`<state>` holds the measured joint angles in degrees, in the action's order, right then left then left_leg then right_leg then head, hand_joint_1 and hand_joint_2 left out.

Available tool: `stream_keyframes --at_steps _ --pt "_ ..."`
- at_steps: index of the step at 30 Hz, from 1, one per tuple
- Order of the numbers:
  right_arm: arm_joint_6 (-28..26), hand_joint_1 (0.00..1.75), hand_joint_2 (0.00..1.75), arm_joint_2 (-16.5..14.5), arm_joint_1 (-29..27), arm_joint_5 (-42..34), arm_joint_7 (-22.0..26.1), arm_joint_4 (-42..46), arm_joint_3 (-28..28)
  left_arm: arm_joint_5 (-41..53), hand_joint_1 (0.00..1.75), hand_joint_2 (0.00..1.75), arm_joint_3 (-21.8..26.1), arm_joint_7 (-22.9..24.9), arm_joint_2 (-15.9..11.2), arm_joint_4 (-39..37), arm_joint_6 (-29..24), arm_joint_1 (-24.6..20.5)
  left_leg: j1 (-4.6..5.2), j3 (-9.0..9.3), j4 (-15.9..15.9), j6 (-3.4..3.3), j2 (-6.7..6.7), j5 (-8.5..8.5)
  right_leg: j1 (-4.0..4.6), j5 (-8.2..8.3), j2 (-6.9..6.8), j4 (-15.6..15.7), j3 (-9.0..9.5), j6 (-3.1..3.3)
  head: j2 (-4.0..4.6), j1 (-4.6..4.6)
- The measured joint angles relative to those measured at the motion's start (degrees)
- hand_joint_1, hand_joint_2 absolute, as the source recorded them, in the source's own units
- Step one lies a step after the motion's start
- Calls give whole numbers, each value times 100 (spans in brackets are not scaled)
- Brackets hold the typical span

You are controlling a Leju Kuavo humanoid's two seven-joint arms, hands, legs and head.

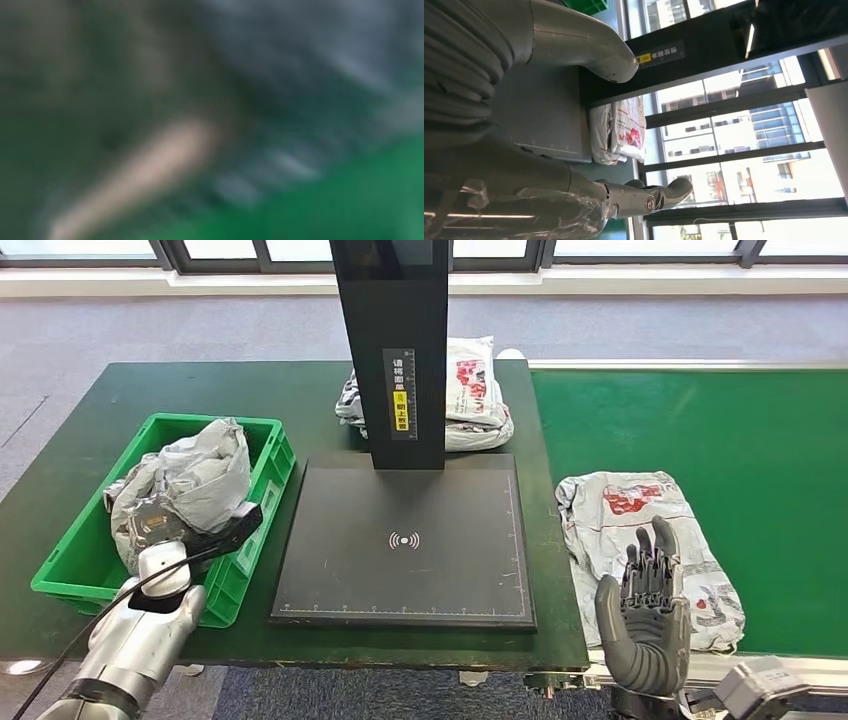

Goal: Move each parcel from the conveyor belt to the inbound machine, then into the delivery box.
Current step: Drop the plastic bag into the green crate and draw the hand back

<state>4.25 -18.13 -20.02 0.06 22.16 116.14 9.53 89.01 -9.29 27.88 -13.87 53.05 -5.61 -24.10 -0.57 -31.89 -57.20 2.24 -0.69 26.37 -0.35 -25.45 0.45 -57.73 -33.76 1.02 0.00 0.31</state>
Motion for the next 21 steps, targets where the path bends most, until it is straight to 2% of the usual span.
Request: stream_keyframes --at_steps 4,10,15,21 --pt "-84 0 175 -16 -41 -20 -51 113 0 1 0 0 146 42 74 847 -424 322 1 -19 -4 -3 6 -6 1 7 -5 -1 -26 2 0 0" --pt "-85 0 175 -27 -78 -42 -61 203 0 1 0 0 412 -422 331 2164 -769 774 8 -33 -9 -30 8 17 -7 -6 -11 3 -30 -17 0 -1" --pt "-82 0 175 -30 -85 -43 -61 229 0 1 0 0 524 -460 439 2674 -784 944 10 -41 -12 -37 9 22 -9 -9 -18 4 -34 -21 0 0" --pt "-81 0 175 -32 -88 -43 -61 246 0 0 0 0 571 -460 489 2899 -785 1024 10 -42 -12 -37 10 22 -8 -9 -19 4 -35 -21 1 0"
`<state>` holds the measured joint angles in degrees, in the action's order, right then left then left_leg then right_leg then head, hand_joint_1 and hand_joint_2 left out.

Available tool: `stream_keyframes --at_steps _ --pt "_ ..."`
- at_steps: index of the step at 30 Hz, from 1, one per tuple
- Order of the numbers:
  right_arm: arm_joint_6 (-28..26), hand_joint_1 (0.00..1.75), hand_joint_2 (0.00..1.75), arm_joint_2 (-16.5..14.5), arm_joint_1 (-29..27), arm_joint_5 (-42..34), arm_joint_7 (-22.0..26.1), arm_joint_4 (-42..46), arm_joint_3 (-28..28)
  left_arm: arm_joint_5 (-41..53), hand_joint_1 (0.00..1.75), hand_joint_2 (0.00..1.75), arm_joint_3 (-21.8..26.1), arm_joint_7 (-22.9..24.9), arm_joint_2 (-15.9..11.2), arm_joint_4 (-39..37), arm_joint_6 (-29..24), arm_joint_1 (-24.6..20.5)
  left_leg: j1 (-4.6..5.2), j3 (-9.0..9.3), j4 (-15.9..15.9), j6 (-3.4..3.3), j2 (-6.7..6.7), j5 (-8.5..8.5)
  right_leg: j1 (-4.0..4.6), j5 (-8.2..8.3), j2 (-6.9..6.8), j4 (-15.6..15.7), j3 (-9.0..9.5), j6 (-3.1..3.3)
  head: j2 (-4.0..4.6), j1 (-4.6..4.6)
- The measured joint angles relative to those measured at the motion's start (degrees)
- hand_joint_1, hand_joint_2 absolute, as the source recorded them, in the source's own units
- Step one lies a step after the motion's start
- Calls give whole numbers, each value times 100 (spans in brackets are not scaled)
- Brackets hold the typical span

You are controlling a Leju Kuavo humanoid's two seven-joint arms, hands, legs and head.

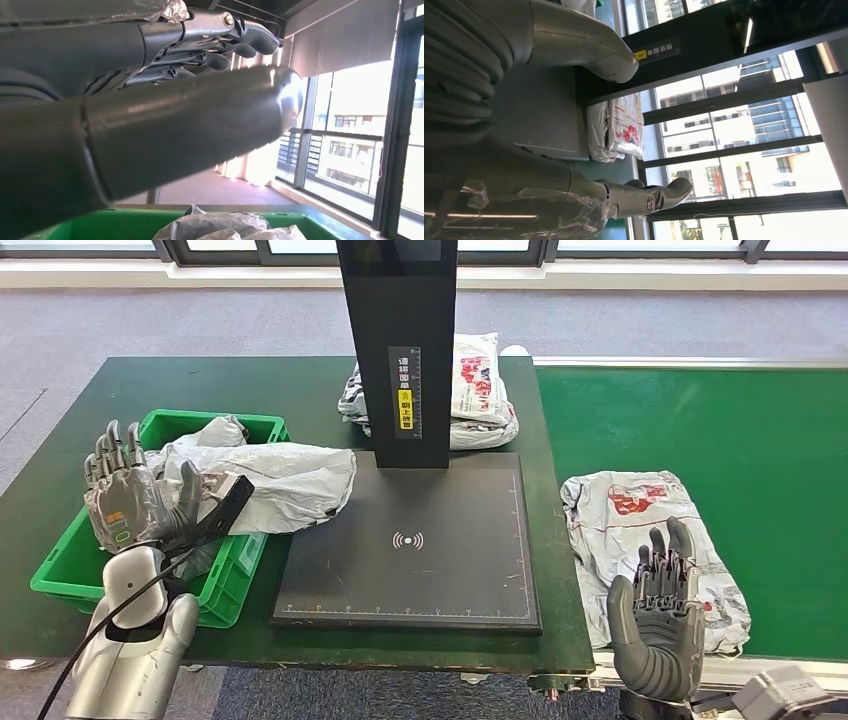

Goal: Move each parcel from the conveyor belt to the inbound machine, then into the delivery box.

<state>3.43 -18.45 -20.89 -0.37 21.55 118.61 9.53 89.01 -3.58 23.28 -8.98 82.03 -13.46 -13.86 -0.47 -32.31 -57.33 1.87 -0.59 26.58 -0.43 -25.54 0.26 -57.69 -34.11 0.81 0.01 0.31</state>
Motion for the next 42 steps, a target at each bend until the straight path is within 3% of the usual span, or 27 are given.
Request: stream_keyframes --at_steps 3,9,26,33,38,42 --pt "0 0 175 -1 0 -1 0 1 0 -42 0 0 32 -111 28 54 -83 19 0 0 0 0 0 0 0 0 0 0 -1 0 -1 0" --pt "8 0 175 -2 0 -12 7 1 2 -632 0 0 115 -960 359 590 -376 261 3 -4 -3 -8 1 6 -3 -6 -1 0 -1 -9 -1 -1" --pt "9 0 175 -2 0 -14 7 1 4 -697 0 0 184 -1006 570 1022 -352 411 5 -6 -5 -13 2 10 -4 -9 -3 0 -1 -13 -1 0" --pt "70 0 175 -2 3 -32 13 1 15 -1075 0 0 193 -1293 665 1185 -384 487 5 -7 -6 -14 1 11 -4 -9 -2 0 -1 -13 -1 0" --pt "139 0 175 -2 14 -41 13 1 55 -1002 0 0 241 -1162 712 1488 -869 592 5 -11 -6 -15 3 12 -4 -10 -3 0 -1 -14 0 0" --pt "99 0 175 -2 34 -41 7 -5 55 -673 0 175 423 -1301 792 1707 -1792 610 5 -17 -6 -15 6 12 -4 -12 -6 0 0 -12 -1 0"
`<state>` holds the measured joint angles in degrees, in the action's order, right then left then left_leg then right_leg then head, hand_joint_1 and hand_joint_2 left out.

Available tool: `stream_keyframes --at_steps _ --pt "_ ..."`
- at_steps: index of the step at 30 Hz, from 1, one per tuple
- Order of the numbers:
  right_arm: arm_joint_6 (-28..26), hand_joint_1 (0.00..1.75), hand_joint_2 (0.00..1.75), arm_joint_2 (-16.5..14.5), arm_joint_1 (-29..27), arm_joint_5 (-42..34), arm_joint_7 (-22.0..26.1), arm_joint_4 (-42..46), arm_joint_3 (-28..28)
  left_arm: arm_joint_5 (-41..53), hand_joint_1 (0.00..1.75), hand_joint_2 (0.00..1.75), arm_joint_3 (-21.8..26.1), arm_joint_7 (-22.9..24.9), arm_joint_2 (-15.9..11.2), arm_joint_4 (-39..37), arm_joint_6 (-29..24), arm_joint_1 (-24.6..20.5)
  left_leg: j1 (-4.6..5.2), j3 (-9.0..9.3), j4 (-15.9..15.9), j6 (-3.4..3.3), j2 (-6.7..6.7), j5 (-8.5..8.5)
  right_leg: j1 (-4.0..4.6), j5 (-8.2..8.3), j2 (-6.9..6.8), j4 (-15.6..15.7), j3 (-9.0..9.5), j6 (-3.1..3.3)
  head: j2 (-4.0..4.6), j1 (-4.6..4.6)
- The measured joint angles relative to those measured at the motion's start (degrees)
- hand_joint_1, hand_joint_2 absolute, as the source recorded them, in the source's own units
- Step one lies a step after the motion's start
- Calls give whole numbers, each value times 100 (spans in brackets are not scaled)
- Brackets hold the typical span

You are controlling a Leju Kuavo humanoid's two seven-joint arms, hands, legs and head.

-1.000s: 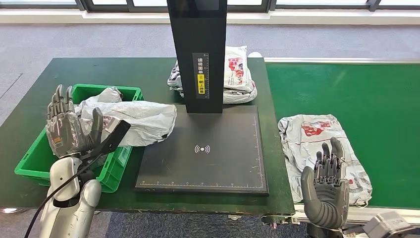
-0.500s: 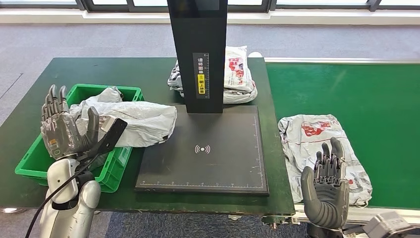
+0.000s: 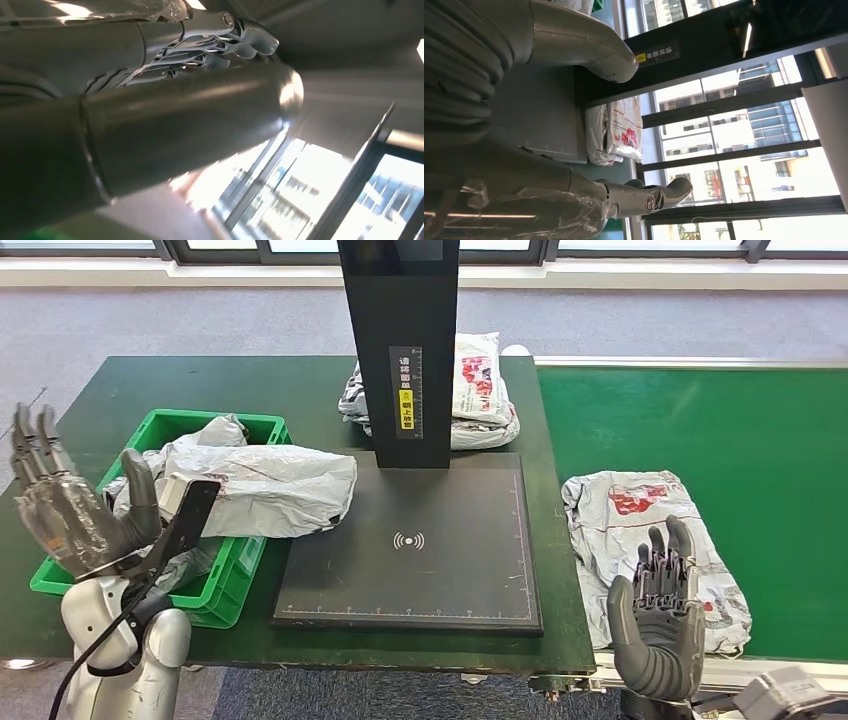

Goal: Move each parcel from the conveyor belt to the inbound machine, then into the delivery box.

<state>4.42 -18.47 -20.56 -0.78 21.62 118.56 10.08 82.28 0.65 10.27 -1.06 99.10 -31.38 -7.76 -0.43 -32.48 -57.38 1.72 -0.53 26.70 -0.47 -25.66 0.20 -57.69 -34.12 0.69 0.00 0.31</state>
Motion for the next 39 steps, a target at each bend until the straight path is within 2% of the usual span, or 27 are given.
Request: stream_keyframes --at_steps 3,6,8,11,13,14,16,17,20,27,34,39 --pt "-92 0 175 1 25 10 -13 -23 0 353 0 175 35 -252 117 206 -633 34 1 0 -1 0 12 0 0 -3 -7 0 2 -3 0 0" --pt "-170 0 175 14 51 15 -18 -63 0 243 0 175 -32 -715 206 365 -789 52 3 5 -4 -1 20 -1 0 -4 -13 0 2 -7 0 -1" --pt "-259 0 175 57 142 39 -34 -145 0 -669 0 175 -352 -1464 227 435 -752 47 5 4 -7 -4 22 1 0 -4 -16 1 4 -8 0 0" --pt "-580 0 175 234 460 480 -298 -432 6 -2746 0 175 -1142 -2525 318 491 -527 85 10 -12 -11 -19 13 12 -1 -6 -7 2 13 -16 1 -1" --pt "-981 0 175 593 783 958 -751 -770 75 -4402 0 175 -1574 -3163 449 434 9 128 20 -21 -16 -40 -1 25 -5 -11 4 9 24 -35 0 3" --pt "-1133 0 175 882 955 1107 -952 -1005 166 -5312 0 175 -1721 -3487 523 369 372 138 23 -12 -21 -51 -3 27 -7 -12 5 11 29 -49 0 3" --pt "-1144 0 175 1539 1316 1255 -1133 -1582 470 -6792 0 175 -1880 -3958 661 196 935 137 26 -3 -33 -73 7 18 -14 -3 -2 14 31 -76 0 1" --pt "-1074 0 175 1830 1482 1332 -1139 -1867 638 -7166 0 175 -1910 -4076 710 105 1080 137 26 -1 -38 -79 14 12 -17 4 -6 14 29 -86 0 -1" --pt "-1088 0 175 2408 1871 1826 -1313 -2520 919 -7280 0 175 -1941 -4201 786 -127 1312 119 28 -6 -47 -89 21 7 -26 14 -8 15 26 -98 1 -2" --pt "-1227 0 175 3317 2405 2953 -1864 -3700 946 -7400 0 175 -1960 -4249 850 -577 1603 -57 43 -13 -50 -102 37 14 -40 9 -18 16 25 -109 0 -2" --pt "-1161 0 175 3829 2794 3559 -2132 -4635 939 -7496 0 175 -1966 -4309 851 -866 1721 -173 45 -19 -50 -106 37 17 -43 9 -18 16 24 -110 0 -2" --pt "-626 0 175 4190 3472 4069 -2129 -5850 652 -7591 0 175 -1969 -4418 851 -1094 1813 -272 46 -60 -50 -110 34 18 -44 10 -17 16 25 -113 0 -2"
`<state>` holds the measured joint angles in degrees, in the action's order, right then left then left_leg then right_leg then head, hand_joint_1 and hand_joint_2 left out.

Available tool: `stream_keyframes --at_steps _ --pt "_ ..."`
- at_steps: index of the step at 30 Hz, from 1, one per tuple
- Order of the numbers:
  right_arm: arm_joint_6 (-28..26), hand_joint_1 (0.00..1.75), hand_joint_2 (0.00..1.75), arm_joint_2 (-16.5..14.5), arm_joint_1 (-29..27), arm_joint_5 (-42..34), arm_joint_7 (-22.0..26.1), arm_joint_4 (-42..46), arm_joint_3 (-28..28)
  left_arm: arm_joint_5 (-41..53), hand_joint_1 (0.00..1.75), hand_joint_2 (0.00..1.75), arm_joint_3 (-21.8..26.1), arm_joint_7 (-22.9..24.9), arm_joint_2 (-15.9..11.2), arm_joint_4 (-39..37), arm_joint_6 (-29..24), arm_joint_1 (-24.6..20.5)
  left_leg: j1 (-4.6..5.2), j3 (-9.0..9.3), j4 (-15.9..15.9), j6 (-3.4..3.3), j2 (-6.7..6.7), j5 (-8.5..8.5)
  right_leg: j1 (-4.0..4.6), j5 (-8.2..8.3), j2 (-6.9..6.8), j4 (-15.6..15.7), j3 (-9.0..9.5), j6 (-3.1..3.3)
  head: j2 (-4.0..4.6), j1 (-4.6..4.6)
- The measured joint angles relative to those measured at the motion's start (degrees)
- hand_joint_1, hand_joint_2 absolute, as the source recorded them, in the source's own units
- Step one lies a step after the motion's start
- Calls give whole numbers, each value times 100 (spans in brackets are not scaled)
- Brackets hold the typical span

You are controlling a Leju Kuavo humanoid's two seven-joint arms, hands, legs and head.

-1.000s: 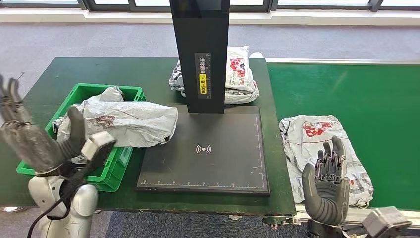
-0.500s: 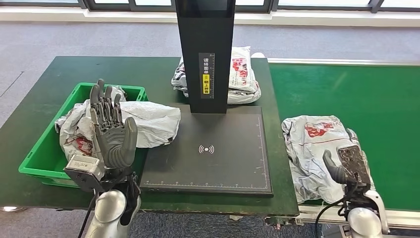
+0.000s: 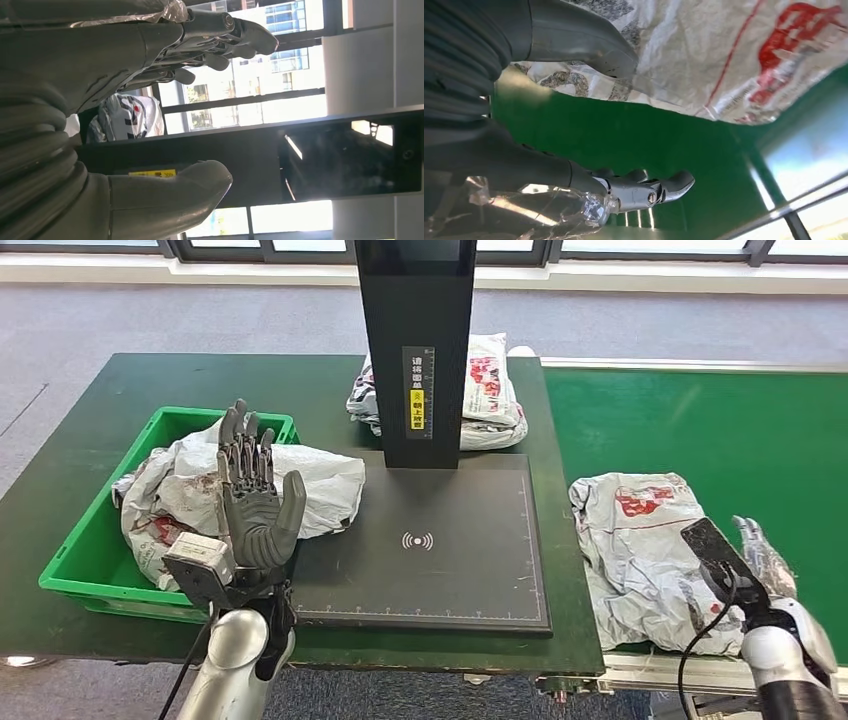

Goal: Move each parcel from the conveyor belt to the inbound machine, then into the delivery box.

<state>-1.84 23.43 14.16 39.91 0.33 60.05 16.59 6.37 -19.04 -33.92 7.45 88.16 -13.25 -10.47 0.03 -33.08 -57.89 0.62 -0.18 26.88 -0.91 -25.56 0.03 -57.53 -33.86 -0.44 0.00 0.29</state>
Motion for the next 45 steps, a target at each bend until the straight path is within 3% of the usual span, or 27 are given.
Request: stream_keyframes --at_steps 6,15,24,45 --pt "878 0 175 103 929 588 377 -1673 -803 -49 0 175 0 -89 -4 -193 58 -99 -1 34 0 -6 8 -16 2 6 -8 -1 -4 -5 0 0" --pt "1272 0 175 -164 1760 817 509 -3021 -1671 13 0 175 0 16 -3 -238 59 -138 -1 29 0 -5 22 -19 2 6 -20 -2 -6 -6 0 0" --pt "1271 0 175 -365 2095 858 447 -3500 -2046 79 0 175 0 95 0 -220 59 -135 0 28 -1 -7 29 -21 0 7 -30 -2 -4 -7 0 0" --pt "1440 0 175 -435 2223 929 474 -3639 -2257 146 0 175 0 106 0 -108 46 1 0 26 -2 -7 34 -21 0 6 -35 -2 -4 -7 0 -1"
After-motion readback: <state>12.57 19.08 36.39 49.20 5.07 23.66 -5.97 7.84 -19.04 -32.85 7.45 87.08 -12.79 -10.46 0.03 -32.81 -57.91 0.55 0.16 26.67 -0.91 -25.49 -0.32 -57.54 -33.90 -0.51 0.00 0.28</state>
